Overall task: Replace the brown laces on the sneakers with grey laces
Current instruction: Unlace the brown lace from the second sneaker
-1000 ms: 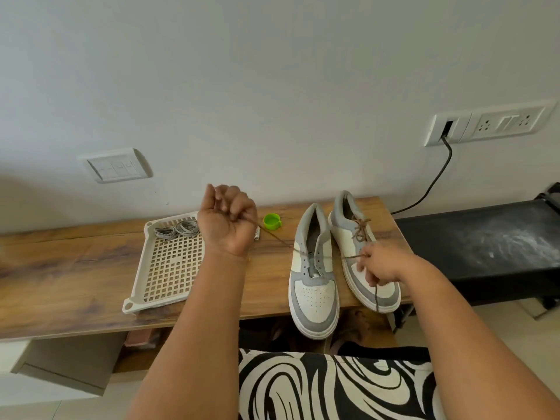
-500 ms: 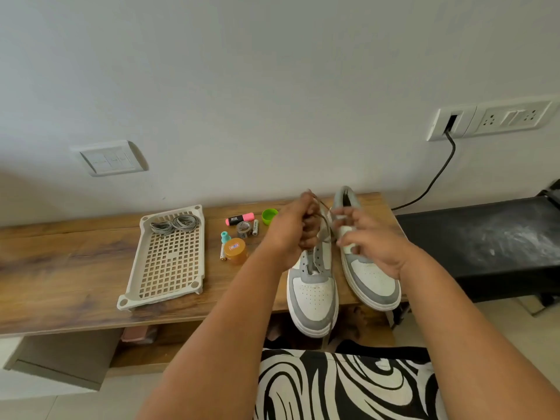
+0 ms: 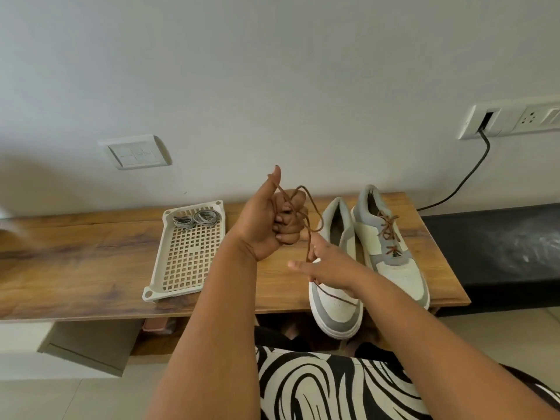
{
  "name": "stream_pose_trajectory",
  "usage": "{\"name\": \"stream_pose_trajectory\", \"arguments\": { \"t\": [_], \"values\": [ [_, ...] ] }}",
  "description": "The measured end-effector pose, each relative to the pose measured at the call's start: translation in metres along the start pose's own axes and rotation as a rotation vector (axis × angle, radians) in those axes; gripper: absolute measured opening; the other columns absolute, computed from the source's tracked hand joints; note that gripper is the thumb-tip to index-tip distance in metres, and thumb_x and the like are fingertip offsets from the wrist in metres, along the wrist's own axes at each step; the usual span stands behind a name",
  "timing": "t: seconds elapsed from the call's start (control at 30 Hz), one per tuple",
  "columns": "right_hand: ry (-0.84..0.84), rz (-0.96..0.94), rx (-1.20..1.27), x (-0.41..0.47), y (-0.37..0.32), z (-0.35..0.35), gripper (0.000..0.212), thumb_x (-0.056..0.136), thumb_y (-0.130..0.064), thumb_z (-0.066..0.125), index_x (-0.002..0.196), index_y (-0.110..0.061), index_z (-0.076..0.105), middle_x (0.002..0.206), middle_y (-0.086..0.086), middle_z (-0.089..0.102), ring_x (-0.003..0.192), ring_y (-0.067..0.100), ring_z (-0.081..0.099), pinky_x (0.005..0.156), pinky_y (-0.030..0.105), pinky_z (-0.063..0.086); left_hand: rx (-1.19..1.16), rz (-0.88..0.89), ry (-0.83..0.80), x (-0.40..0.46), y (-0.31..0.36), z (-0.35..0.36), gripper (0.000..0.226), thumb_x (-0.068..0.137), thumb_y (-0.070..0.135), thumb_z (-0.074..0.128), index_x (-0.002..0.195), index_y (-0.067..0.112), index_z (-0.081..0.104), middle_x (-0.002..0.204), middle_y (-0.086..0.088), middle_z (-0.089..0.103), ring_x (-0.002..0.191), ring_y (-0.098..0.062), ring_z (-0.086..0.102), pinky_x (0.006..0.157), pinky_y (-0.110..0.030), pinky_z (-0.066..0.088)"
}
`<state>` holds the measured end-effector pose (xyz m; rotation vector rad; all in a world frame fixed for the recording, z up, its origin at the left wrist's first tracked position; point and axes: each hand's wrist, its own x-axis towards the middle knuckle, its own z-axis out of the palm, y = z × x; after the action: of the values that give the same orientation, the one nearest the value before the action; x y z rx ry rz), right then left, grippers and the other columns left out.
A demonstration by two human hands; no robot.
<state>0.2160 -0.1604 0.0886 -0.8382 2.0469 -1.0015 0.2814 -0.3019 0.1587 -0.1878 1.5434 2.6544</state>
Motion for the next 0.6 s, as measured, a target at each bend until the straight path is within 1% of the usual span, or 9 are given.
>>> {"name": "stream_pose_trajectory", "arguments": {
  "t": [0.03, 0.07, 0.17, 0.23, 0.3, 0.37, 0.43, 0.53, 0.6],
  "values": [
    [0.005, -0.001, 0.015, 0.006, -0.005, 0.007, 0.027, 0.094, -0.035, 0.062, 0.118, -0.024, 0.055, 0.081, 0.001, 0.063, 0.067, 0.009, 0.062, 0.067, 0.027, 0.054, 0.037, 0.004, 0.043, -0.004, 0.004, 0.000, 0.051, 0.090, 0.061, 0.039, 0.066, 0.017, 0.028, 0.051, 0.006, 0.017, 0.040, -0.006, 0.016, 0.041, -0.021, 0.010],
    [0.016, -0.005, 0.061, 0.012, -0.008, 0.012, 0.020, 0.099, -0.028, 0.055, 0.109, -0.014, 0.064, 0.079, 0.003, 0.064, 0.067, 0.010, 0.061, 0.071, 0.030, 0.054, 0.127, 0.006, 0.140, -0.007, 0.008, -0.002, 0.047, 0.094, 0.053, 0.042, 0.065, 0.017, 0.034, 0.050, 0.006, 0.021, 0.041, -0.007, 0.018, 0.041, -0.021, 0.011],
    [0.035, 0.012, 0.430, 0.030, -0.024, 0.021, 0.026, 0.104, -0.019, 0.044, 0.100, -0.004, 0.064, 0.080, 0.007, 0.064, 0.068, 0.012, 0.061, 0.066, 0.026, 0.050, 0.737, 0.014, 0.523, -0.015, 0.015, -0.019, 0.028, 0.095, 0.024, 0.051, 0.071, 0.012, 0.059, 0.057, 0.003, 0.050, 0.054, -0.013, 0.038, 0.051, -0.025, 0.033],
    [-0.003, 0.037, 0.625, 0.041, -0.034, 0.022, 0.021, 0.105, -0.018, 0.042, 0.103, -0.007, 0.060, 0.080, 0.008, 0.063, 0.070, 0.015, 0.061, 0.064, 0.024, 0.046, 1.024, -0.085, 0.577, -0.012, 0.010, -0.036, 0.017, 0.091, 0.016, 0.053, 0.085, 0.010, 0.068, 0.081, -0.005, 0.064, 0.073, -0.017, 0.052, 0.071, -0.031, 0.044],
    [-0.059, 0.077, 0.683, 0.054, -0.038, 0.028, 0.019, 0.105, -0.014, 0.040, 0.101, -0.011, 0.059, 0.082, 0.007, 0.063, 0.071, 0.017, 0.062, 0.064, 0.025, 0.045, 1.142, -0.282, 0.511, -0.007, -0.003, -0.054, 0.012, 0.090, 0.014, 0.053, 0.087, 0.014, 0.065, 0.096, -0.011, 0.066, 0.086, -0.024, 0.058, 0.081, -0.036, 0.049],
    [-0.061, 0.124, 0.605, 0.068, -0.034, 0.037, 0.022, 0.104, -0.011, 0.039, 0.104, -0.014, 0.061, 0.082, 0.007, 0.065, 0.067, 0.016, 0.063, 0.060, 0.024, 0.044, 1.247, -0.469, 0.424, 0.000, -0.017, -0.070, 0.010, 0.088, 0.012, 0.054, 0.085, 0.015, 0.063, 0.100, -0.014, 0.067, 0.092, -0.028, 0.061, 0.085, -0.039, 0.050],
    [-0.024, 0.162, 0.393, 0.079, -0.025, 0.046, 0.022, 0.103, -0.012, 0.041, 0.101, -0.014, 0.063, 0.081, 0.009, 0.067, 0.064, 0.016, 0.062, 0.058, 0.026, 0.044, 1.299, -0.583, 0.353, 0.006, -0.028, -0.079, 0.014, 0.092, 0.011, 0.052, 0.091, 0.010, 0.065, 0.097, -0.012, 0.066, 0.080, -0.022, 0.057, 0.075, -0.033, 0.047],
    [0.013, 0.206, 0.052, 0.092, -0.009, 0.056, 0.016, 0.096, -0.010, 0.050, 0.087, -0.012, 0.062, 0.090, 0.015, 0.068, 0.077, 0.022, 0.063, 0.077, 0.036, 0.057, 1.211, -0.713, 0.341, 0.011, -0.039, -0.092, 0.020, 0.095, 0.007, 0.050, 0.110, 0.001, 0.062, 0.108, -0.017, 0.069, 0.080, -0.021, 0.057, 0.073, -0.032, 0.043],
    [0.006, 0.237, -0.069, 0.097, -0.002, 0.063, 0.016, 0.092, -0.007, 0.054, 0.102, -0.004, 0.066, 0.106, 0.020, 0.068, 0.089, 0.027, 0.065, 0.088, 0.039, 0.056, 1.228, -0.752, 0.358, 0.013, -0.042, -0.097, 0.031, 0.096, 0.007, 0.050, 0.127, 0.002, 0.054, 0.121, -0.021, 0.065, 0.097, -0.024, 0.062, 0.082, -0.035, 0.049]
  ]
}}
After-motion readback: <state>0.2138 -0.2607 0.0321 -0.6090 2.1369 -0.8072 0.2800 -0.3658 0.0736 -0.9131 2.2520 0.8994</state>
